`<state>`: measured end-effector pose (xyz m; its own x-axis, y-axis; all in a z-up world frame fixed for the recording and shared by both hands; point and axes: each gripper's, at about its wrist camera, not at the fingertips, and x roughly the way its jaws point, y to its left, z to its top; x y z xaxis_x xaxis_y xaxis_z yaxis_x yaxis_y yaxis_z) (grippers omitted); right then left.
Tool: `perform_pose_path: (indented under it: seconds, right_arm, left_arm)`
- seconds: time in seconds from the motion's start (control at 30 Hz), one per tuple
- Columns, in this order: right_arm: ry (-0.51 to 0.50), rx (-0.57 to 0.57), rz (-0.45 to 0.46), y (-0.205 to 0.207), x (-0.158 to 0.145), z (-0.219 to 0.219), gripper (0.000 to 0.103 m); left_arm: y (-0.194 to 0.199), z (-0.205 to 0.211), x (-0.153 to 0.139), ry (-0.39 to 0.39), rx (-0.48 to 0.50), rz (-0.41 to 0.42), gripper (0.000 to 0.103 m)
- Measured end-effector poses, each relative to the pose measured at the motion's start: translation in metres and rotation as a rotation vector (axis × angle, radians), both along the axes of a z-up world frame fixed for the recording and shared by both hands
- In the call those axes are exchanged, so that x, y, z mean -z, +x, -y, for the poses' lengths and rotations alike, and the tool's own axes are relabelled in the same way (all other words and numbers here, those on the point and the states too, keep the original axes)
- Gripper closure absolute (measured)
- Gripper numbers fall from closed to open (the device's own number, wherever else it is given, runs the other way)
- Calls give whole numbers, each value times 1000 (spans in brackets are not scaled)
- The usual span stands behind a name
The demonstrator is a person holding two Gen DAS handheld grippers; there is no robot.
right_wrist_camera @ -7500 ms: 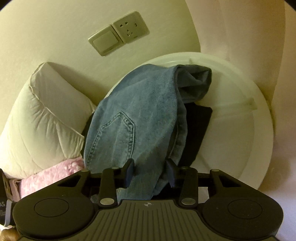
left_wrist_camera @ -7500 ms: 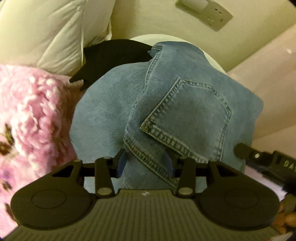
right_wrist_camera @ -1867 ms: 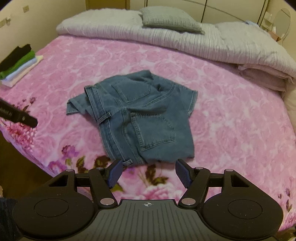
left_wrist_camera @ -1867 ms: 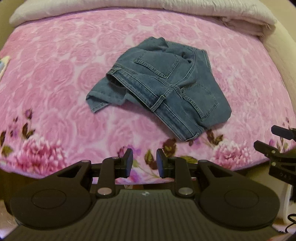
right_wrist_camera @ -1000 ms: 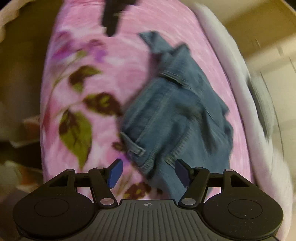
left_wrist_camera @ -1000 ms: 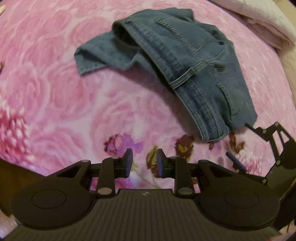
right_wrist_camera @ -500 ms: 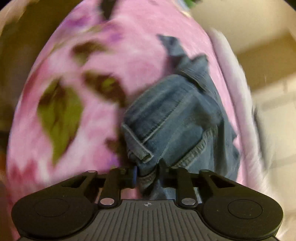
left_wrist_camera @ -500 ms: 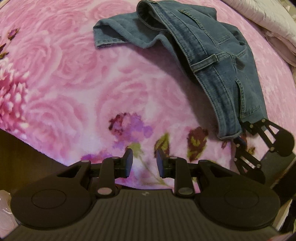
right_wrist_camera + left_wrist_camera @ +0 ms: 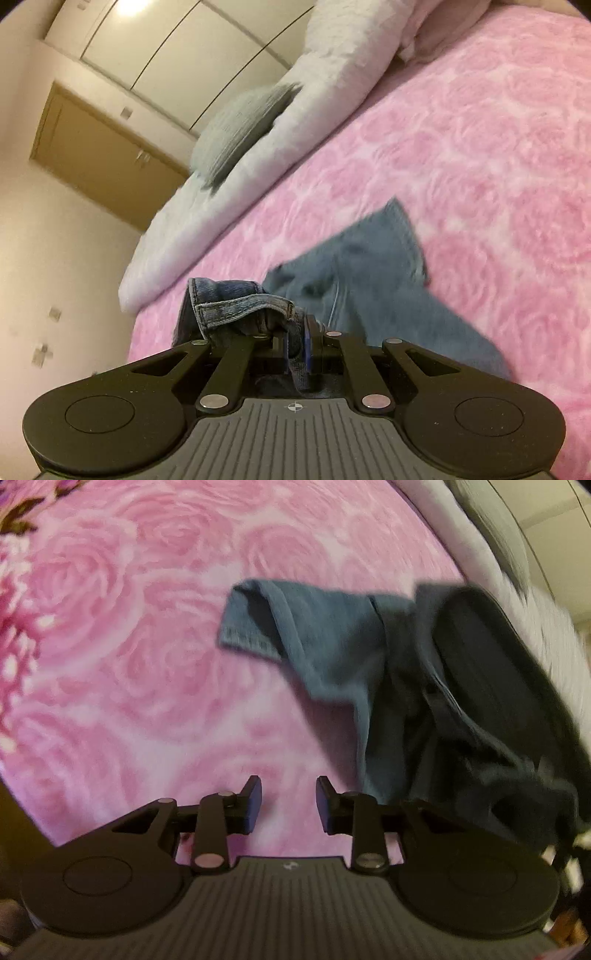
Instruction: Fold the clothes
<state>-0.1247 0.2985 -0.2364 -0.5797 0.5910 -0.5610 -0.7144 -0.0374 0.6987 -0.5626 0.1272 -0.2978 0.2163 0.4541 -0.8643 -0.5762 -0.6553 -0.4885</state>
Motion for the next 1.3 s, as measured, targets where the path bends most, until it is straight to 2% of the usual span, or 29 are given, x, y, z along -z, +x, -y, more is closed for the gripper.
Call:
perform_pose_path:
  seconds: [0.17,0.4,0.5,0.63,0.67,0.7,0.73,0.83,0.93,1.03,1.13,1.3]
  right_arm:
    - [-17,9,38,-1,2,-15,96]
    - [-14,7,84,-9,10,-41,96]
    - [-19,-10,106,-12,15,-55,96]
    - [-34,-33,113,-16,20,-66,96]
    - [-37,-38,115,-17,20,-68,96]
    - [-28,-43,118,-18,18,-69,96]
    - [-14,-46,118,-20,12,-69,96]
    - [41,-39,81,-20,-11,-65,96]
    - [102,0,30,-17,-46,-63,96]
    - [179,65,-11,-11,-89,-65,96]
    - [241,142,-51,-5,-130,-73,97]
    - [340,258,-174,-1,-203,-79,97]
  left_arm:
    - [-18,-13,18,30,-153,78,73]
    - [-37,-29,41,56,-298,117,73]
    - [-40,-42,51,80,-321,121,72]
    - [-36,-56,56,81,-293,90,72]
    - [-35,-59,57,83,-285,80,74]
    - [-34,-61,54,91,-267,55,100]
    - [-34,-62,50,99,-248,29,99]
    - [-42,-64,16,193,-211,-74,100]
    - [-62,-75,-32,287,-164,-180,100]
    - [-100,-85,-85,391,-169,-233,100]
    - [-143,-99,-147,501,-170,-307,100]
    - [-217,-107,-272,709,-254,-416,100]
